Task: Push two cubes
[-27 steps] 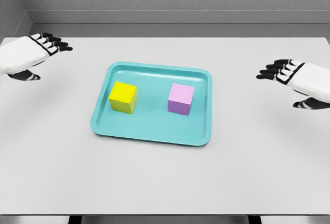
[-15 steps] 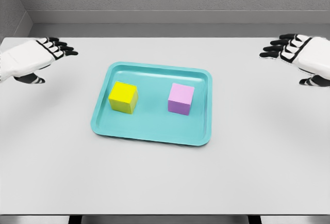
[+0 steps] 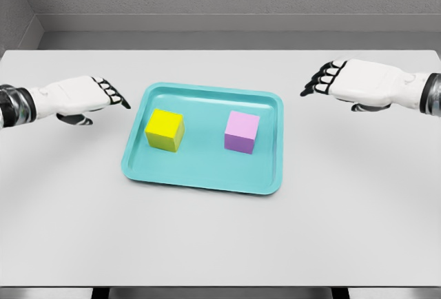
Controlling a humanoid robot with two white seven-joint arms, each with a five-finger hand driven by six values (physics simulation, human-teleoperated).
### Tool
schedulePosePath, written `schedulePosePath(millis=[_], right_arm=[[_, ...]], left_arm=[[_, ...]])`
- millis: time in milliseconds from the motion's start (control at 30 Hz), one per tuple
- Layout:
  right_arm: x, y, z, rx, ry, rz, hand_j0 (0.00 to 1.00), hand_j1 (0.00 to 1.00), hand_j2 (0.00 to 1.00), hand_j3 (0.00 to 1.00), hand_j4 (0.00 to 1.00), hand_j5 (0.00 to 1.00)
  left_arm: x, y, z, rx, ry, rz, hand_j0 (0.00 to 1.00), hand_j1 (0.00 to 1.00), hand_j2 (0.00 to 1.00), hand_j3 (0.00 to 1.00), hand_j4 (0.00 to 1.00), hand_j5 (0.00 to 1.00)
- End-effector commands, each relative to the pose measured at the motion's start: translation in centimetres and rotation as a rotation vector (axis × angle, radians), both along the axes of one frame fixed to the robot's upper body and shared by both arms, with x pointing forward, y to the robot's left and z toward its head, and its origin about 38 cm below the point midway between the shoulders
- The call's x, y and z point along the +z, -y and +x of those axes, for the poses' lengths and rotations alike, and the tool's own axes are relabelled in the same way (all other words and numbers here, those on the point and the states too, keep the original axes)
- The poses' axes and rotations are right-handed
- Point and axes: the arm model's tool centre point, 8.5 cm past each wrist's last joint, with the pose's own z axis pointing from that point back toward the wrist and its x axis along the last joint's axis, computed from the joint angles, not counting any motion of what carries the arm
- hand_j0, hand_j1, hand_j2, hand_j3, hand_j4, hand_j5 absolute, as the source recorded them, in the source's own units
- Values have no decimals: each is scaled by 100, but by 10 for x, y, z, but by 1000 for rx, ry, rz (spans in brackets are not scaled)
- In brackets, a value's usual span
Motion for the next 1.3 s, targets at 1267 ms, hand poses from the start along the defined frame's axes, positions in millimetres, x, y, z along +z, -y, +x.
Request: schedulePosePath(millis=[1267], right_arm=[[-57, -57, -13, 98, -127, 83, 59, 59, 59, 59, 59, 59]], left_arm=[[-2, 27, -12, -84, -16, -27, 74, 74, 74, 74, 74, 74]])
